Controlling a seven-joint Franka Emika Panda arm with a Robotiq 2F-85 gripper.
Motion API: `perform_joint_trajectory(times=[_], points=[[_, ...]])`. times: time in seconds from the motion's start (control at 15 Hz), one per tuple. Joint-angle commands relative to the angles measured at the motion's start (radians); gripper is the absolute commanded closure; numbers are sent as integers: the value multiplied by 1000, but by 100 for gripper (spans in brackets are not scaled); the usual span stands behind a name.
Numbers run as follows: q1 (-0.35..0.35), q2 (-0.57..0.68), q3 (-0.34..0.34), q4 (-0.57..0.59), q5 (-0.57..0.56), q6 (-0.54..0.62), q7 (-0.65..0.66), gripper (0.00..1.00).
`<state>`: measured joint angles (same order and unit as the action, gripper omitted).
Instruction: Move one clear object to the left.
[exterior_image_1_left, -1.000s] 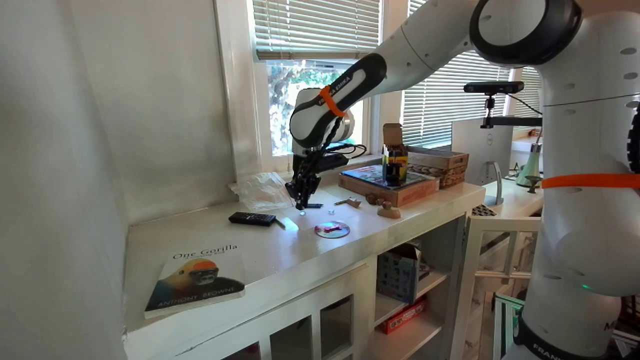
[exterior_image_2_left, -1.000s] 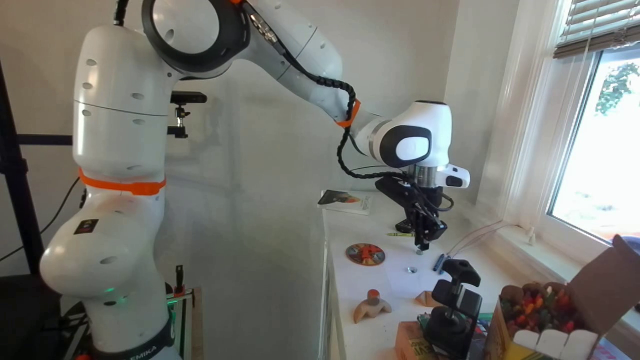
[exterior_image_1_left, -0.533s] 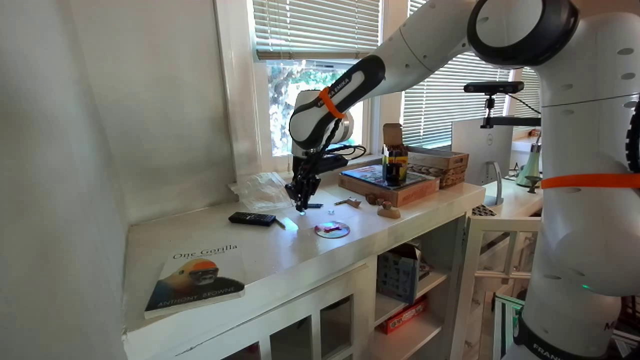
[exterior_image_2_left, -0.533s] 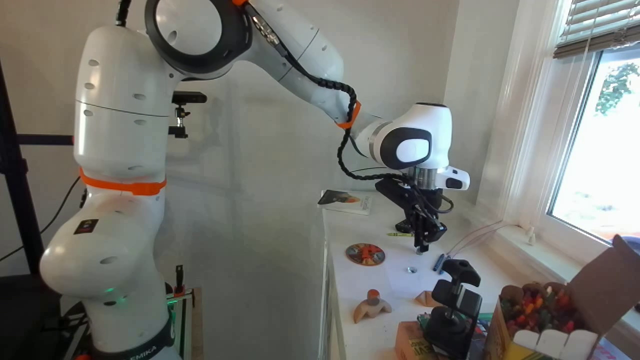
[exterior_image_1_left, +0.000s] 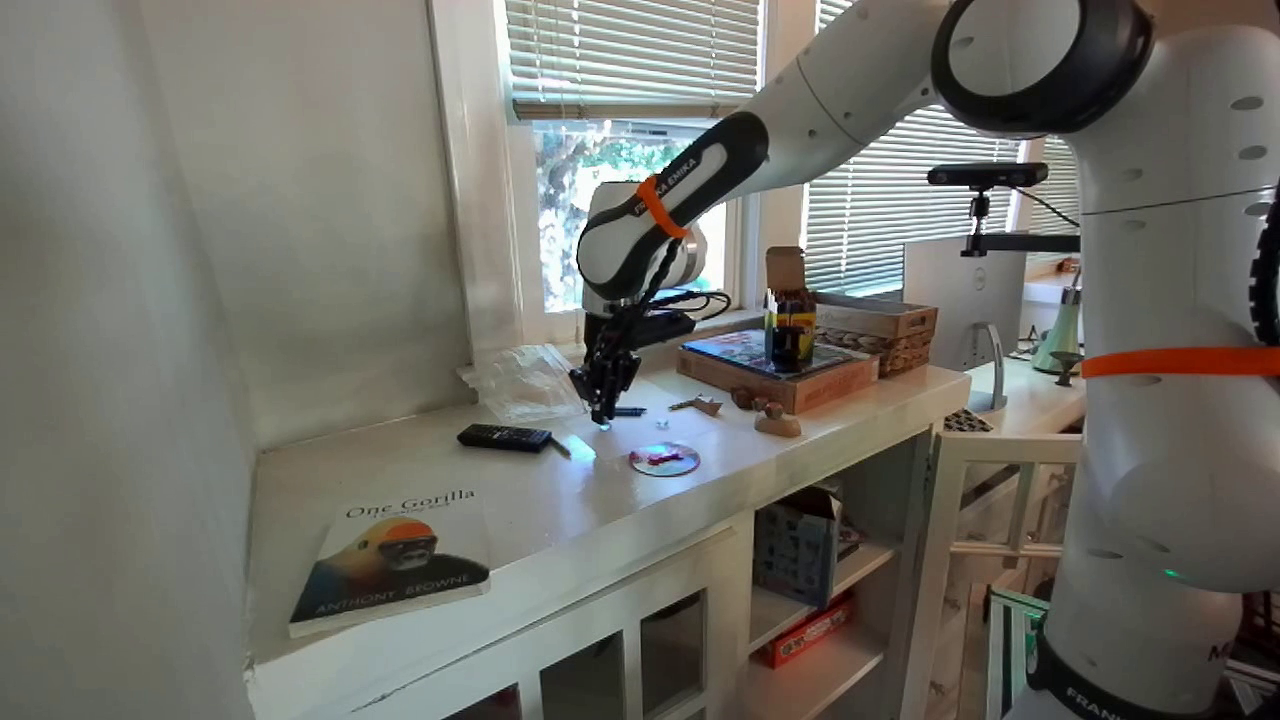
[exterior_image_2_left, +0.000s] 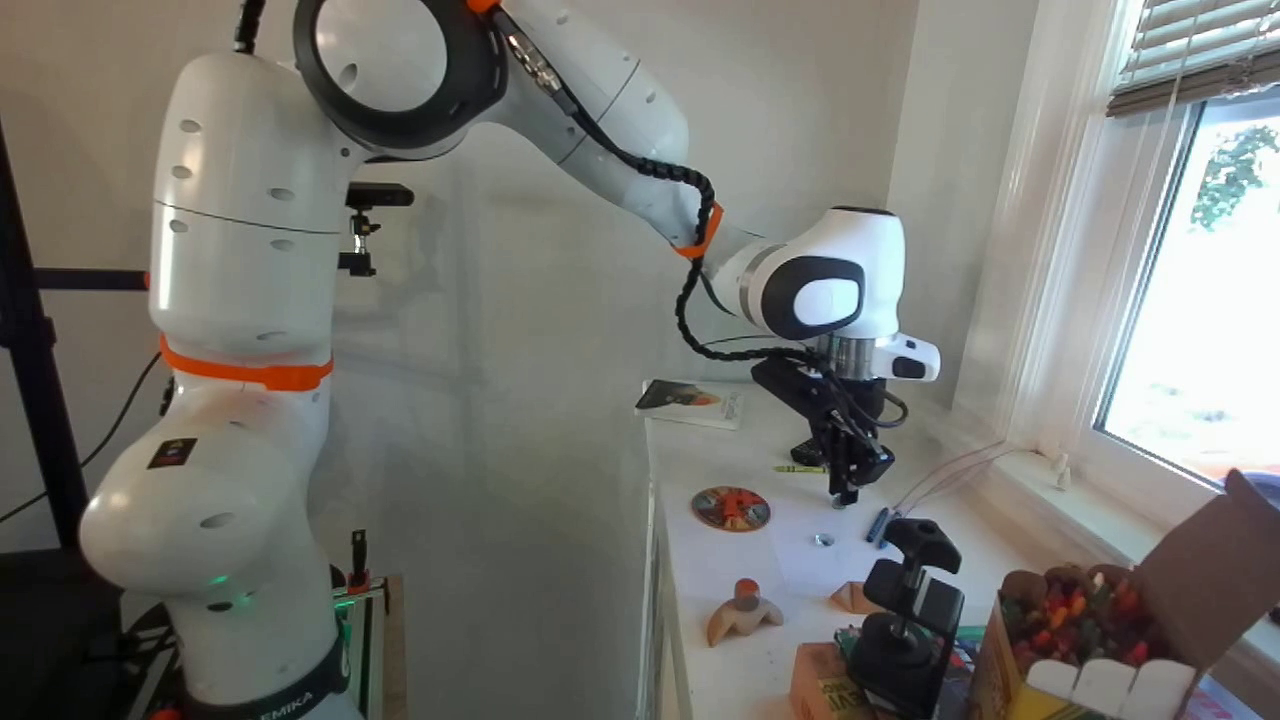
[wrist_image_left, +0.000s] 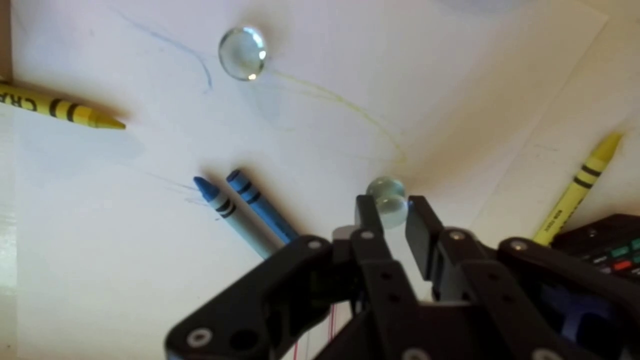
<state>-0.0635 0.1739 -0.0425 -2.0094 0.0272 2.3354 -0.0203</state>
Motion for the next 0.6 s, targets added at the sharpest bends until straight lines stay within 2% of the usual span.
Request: perform_joint_trajectory(times=[0.0, 0.53], points=[[1, 11, 0, 12, 10, -1, -5, 95], [1, 3, 1, 6, 12, -10, -3, 95]])
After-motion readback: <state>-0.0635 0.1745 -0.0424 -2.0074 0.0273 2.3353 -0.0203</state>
